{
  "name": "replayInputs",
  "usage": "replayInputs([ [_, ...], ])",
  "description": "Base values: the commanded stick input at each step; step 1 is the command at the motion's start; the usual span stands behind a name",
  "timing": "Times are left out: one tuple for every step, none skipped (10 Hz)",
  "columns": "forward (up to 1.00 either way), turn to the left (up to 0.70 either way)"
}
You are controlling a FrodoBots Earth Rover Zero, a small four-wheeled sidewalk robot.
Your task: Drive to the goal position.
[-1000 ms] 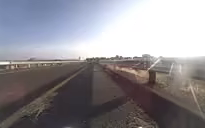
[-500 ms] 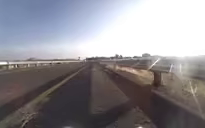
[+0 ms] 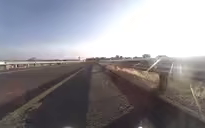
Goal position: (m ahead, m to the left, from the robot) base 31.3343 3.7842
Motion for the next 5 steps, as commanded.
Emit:
replayInputs([
  [0.5, 0.0],
  [0.5, 0.0],
  [0.5, 0.0],
  [0.5, 0.0],
  [0.5, 0.0],
])
